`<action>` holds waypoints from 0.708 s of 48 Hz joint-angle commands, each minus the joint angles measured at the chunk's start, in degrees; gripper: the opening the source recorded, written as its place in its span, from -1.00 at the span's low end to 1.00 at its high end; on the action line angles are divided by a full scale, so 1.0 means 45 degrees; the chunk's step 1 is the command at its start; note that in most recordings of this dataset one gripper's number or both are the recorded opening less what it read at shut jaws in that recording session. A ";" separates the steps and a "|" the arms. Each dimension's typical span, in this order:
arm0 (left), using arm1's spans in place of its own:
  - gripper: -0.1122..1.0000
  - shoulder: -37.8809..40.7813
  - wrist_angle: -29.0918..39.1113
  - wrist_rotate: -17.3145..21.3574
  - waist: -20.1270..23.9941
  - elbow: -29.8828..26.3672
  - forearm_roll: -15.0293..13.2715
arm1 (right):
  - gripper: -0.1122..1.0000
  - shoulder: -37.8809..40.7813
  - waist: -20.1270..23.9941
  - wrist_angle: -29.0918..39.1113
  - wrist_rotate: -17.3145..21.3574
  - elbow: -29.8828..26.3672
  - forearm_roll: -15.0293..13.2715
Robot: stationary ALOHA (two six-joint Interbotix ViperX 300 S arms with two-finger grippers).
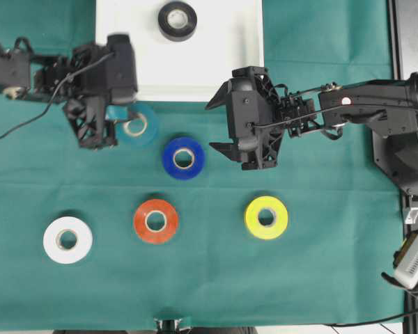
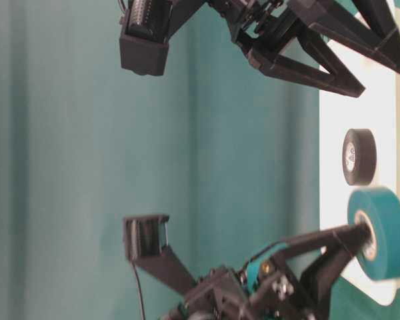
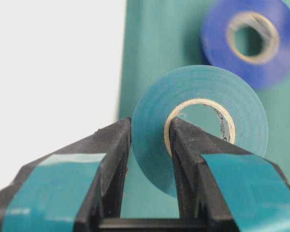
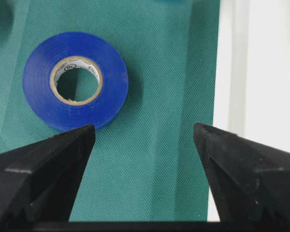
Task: Put the tape alternately from left to right into the white case.
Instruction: 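Carry the teal roll into the white tray and release it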
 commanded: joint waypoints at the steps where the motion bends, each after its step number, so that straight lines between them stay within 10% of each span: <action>1: -0.39 0.0078 -0.0078 0.0254 0.0332 -0.0605 0.0020 | 0.77 -0.0137 0.0039 -0.0078 0.0039 -0.0098 -0.0020; 34: -0.39 0.1934 -0.0117 0.3086 0.2305 -0.2695 0.0020 | 0.77 -0.0059 0.0039 -0.0098 0.0039 -0.0098 0.0020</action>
